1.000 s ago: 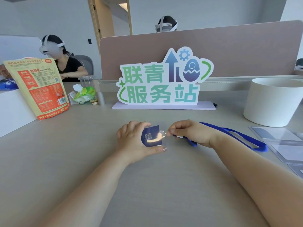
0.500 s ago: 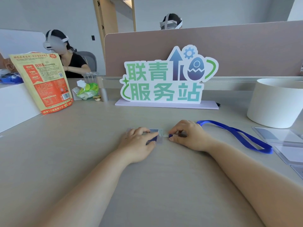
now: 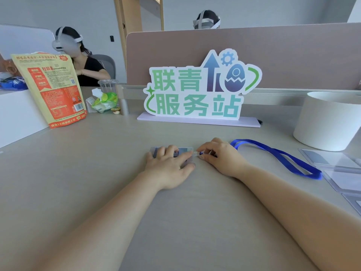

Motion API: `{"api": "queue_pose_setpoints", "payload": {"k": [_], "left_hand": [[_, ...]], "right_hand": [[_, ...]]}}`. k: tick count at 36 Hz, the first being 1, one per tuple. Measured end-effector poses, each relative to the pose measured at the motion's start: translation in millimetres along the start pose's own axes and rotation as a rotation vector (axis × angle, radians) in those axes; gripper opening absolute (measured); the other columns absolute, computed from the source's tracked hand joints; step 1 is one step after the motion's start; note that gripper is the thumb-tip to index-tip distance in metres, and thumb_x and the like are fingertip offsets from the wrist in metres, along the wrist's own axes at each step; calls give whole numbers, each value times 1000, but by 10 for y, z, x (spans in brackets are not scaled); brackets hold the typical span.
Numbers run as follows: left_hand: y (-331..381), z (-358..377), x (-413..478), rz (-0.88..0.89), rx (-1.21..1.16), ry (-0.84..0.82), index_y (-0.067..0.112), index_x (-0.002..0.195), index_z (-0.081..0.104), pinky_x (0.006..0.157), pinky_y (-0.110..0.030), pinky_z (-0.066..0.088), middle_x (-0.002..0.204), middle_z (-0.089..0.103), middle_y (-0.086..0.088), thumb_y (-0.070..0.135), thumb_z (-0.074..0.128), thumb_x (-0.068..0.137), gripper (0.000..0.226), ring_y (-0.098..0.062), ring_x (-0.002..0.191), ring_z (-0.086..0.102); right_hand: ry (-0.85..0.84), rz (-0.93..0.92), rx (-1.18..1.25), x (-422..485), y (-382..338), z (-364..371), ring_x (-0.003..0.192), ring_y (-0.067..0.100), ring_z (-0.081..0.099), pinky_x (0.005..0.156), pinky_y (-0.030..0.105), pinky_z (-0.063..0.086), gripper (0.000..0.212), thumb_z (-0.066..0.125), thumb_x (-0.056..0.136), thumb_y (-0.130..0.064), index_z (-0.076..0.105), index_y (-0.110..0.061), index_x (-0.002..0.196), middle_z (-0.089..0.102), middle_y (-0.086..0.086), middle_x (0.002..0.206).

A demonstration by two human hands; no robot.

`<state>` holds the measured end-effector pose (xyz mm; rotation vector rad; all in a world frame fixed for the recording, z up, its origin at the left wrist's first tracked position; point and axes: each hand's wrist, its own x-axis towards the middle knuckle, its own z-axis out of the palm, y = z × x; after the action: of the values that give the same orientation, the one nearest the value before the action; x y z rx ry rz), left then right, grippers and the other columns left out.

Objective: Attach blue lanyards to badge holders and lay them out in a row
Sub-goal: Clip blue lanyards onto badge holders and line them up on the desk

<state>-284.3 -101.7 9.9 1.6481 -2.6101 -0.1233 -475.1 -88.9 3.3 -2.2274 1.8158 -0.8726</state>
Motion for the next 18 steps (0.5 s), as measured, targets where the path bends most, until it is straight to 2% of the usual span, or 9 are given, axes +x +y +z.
{"api": "queue_pose_setpoints", "payload": {"k": [5,9,12,15,18], "left_hand": [[10,-5,-4,-9,16,2,55,138,20,108,-55,16,142,23,7,69,20,87,52,-22,134,17],[17,-3,-6,-8,22,3,55,138,19,107,-55,17,141,22,8,72,18,85,55,-22,133,17],[6,13,-12,-11,16,6,55,137,19,107,-54,16,143,21,9,72,18,85,55,-21,134,15],[-6,14,-12,15,56,42,54,138,19,110,-55,9,150,15,12,67,19,88,52,-20,138,10],[-15,16,-2,103,57,91,45,142,23,116,-42,5,153,17,14,58,25,92,52,-15,141,10]], "right_hand": [[4,-12,-106,-39,-19,14,96,20,53,80,26,39,23,56,92,-29,66,-28,113,53,-1,97],[10,-19,-193,-99,-31,24,110,22,49,88,30,41,28,50,95,-31,63,-28,119,53,0,115],[36,-9,-251,-114,-15,19,111,23,49,91,35,42,28,47,96,-28,63,-30,119,53,-2,121],[41,-7,-262,-104,-3,19,115,23,49,94,38,41,30,46,96,-27,60,-31,122,55,-5,127],[31,-33,-226,-92,-3,26,113,21,49,95,39,41,30,49,95,-27,59,-31,122,57,-8,126]]}}
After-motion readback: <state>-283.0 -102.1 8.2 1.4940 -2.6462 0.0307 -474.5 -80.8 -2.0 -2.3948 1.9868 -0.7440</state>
